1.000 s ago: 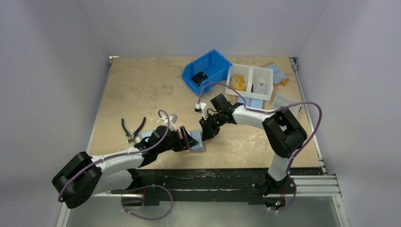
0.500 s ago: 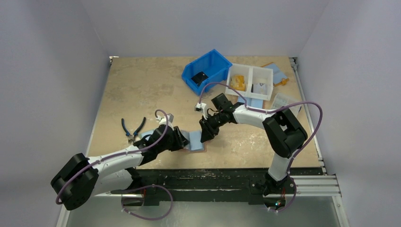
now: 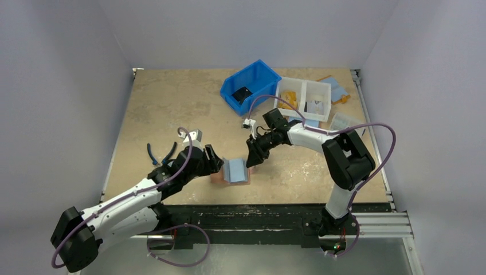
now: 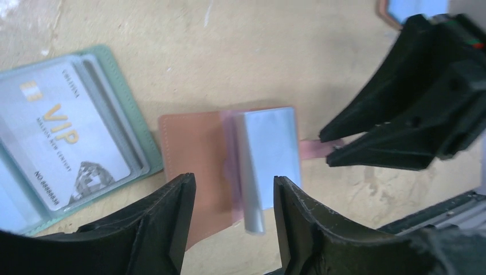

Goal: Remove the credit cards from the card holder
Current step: Remove the credit card from the card holder.

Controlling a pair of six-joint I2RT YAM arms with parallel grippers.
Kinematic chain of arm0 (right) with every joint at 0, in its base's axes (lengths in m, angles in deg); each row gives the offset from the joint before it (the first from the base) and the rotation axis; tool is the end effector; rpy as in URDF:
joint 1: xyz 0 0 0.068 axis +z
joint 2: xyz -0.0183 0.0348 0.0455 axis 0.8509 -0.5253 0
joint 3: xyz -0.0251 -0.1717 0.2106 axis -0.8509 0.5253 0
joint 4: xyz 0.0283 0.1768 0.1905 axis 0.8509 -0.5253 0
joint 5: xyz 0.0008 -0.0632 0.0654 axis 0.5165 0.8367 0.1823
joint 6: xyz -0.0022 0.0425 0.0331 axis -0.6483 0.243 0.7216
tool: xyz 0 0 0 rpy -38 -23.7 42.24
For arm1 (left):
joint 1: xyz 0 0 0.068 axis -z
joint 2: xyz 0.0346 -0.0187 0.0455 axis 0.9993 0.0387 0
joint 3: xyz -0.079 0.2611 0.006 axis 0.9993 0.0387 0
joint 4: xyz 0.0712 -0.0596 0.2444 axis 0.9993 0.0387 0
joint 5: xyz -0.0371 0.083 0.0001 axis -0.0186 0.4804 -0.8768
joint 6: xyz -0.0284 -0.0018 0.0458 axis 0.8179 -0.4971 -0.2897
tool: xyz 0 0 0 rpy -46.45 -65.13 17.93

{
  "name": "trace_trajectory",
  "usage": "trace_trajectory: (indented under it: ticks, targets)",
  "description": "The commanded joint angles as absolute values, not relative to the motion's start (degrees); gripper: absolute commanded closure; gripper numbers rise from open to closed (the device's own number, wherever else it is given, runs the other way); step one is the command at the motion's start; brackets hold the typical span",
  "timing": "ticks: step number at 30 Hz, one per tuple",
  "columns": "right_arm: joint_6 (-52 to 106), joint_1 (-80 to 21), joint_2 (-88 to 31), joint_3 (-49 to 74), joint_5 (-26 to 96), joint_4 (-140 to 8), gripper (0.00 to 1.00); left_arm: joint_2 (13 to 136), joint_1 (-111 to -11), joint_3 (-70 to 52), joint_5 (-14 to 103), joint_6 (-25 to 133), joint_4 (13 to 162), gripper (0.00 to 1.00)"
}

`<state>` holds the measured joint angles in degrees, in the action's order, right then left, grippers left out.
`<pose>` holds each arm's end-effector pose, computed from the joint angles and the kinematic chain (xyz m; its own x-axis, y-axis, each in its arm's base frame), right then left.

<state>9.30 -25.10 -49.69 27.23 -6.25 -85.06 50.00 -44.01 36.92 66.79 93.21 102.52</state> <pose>0.2757 0.2126 0.1678 -0.5967 -0.5389 -0.5946 -0.7880 0.2536 0.5610 0.1414 -0.1238 0.2033 -0.6974 -0.3770 -0.6096 -0.0097 0.8554 -0.5179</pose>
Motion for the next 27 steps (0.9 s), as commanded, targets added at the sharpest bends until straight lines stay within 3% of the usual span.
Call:
trace_trajectory:
  ticks: [1,5,9,19,27]
  targets:
    - [5.2,-26.9,-46.3,24.5,-9.8,-88.1,0.63,47.7,-44.2,34.6,63.4,89.7,98.4,0.44]
    - [3.4,-27.8,-46.2,23.9,-9.9,-89.3,0.63,51.3,-43.0,34.1,59.0,90.9,92.0,0.41]
    - [3.3,-28.7,-46.2,23.8,-8.8,-89.4,0.63,58.3,-37.5,31.0,62.7,91.4,90.2,0.41]
    - [3.4,-30.3,-46.3,24.1,-8.2,-89.2,0.64,79.3,-31.4,16.9,76.6,95.3,107.3,0.43]
    - [3.4,-30.5,-46.5,24.2,-8.0,-89.1,0.64,85.1,-30.6,13.0,77.9,94.7,110.6,0.43]
